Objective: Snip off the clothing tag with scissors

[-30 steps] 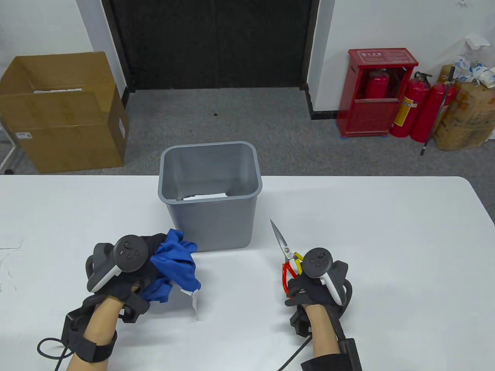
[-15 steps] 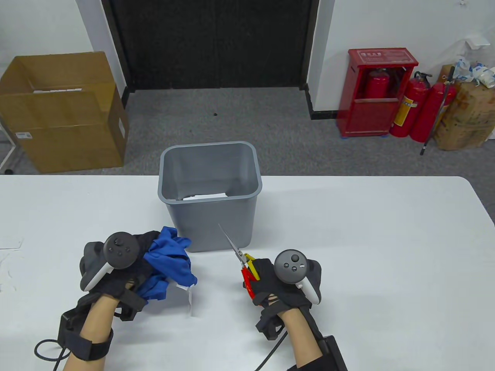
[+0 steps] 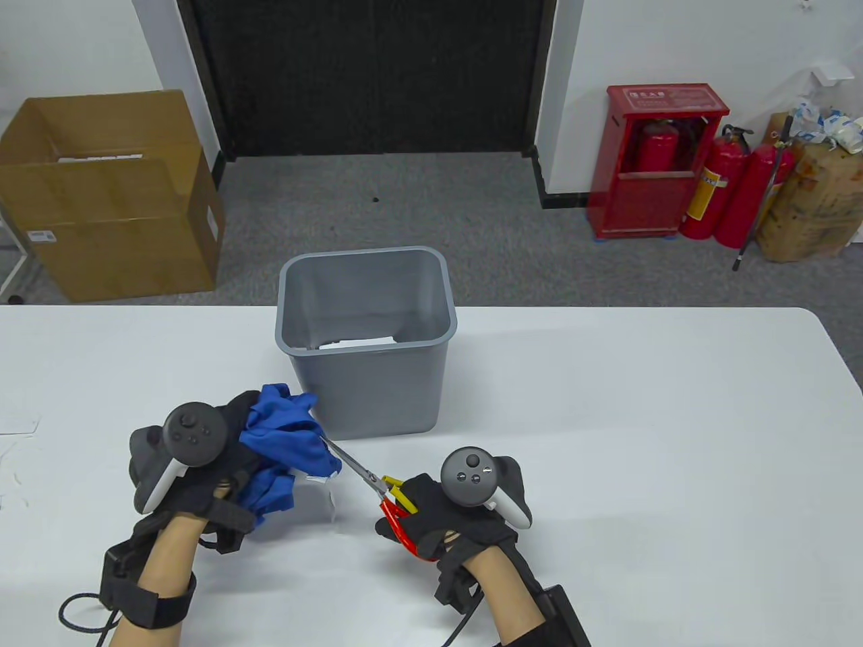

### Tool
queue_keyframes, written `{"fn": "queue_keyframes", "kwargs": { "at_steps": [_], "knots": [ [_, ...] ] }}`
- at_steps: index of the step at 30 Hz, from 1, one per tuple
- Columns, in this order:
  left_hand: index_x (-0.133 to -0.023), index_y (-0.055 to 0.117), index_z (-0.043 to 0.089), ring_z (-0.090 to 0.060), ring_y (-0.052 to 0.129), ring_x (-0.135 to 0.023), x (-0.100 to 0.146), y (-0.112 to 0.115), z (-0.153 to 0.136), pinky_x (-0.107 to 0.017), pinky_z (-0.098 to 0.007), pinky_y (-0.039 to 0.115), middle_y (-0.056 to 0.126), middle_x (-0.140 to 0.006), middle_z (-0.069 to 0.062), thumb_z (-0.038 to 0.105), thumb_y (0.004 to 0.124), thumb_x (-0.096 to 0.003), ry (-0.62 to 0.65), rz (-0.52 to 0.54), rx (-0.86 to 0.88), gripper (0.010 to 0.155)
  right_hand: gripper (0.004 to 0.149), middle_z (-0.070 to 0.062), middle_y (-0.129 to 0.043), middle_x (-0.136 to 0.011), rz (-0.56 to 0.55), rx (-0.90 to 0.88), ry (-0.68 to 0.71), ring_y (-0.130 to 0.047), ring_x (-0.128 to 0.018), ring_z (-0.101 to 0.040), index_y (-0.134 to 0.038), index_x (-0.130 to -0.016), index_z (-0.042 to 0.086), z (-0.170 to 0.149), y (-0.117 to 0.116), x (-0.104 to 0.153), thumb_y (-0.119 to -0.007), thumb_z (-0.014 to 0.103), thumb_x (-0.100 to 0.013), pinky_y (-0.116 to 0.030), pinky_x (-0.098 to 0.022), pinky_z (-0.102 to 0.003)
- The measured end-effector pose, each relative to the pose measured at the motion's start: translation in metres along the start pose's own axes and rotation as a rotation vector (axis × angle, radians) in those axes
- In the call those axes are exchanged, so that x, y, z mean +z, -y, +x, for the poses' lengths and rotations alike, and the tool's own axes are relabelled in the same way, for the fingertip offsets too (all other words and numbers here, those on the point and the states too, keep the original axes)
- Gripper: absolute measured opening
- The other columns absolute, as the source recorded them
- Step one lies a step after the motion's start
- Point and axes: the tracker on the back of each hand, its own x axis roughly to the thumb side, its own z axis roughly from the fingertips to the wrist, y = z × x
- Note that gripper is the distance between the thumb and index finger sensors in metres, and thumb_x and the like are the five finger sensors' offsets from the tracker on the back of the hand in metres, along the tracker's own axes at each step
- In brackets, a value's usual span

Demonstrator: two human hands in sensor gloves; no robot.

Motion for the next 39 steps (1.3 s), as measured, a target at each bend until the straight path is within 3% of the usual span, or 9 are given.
{"fn": "queue_keyframes", "kwargs": {
  "at_steps": [14,39],
  "knots": [
    [-0.108,0.062,0.038,-0.024,0.097,-0.079,0.0,-0.005,-0.01,-0.077,-0.067,0.058,0.085,-0.096,0.002,0.053,0.091,-0.0508,-0.057,0.069,0.035,0.066,0.077,-0.007,-0.088,-0.064,0.206,-0.095,0.034,-0.096,-0.038,-0.028,-0.069,-0.076,0.011,0.008,-0.02,-0.003,-0.074,0.076,-0.033,-0.073,-0.019,-0.042],
    [-0.108,0.063,0.038,-0.024,0.097,-0.079,0.0,-0.006,-0.011,-0.077,-0.067,0.057,0.085,-0.096,0.002,0.053,0.091,-0.0508,-0.061,0.078,0.047,0.065,0.078,-0.009,-0.087,-0.065,0.28,-0.076,-0.05,-0.096,-0.04,-0.029,-0.068,-0.077,0.009,-0.002,-0.024,-0.003,-0.073,0.074,-0.034,-0.073,-0.019,-0.043]
  ]
}}
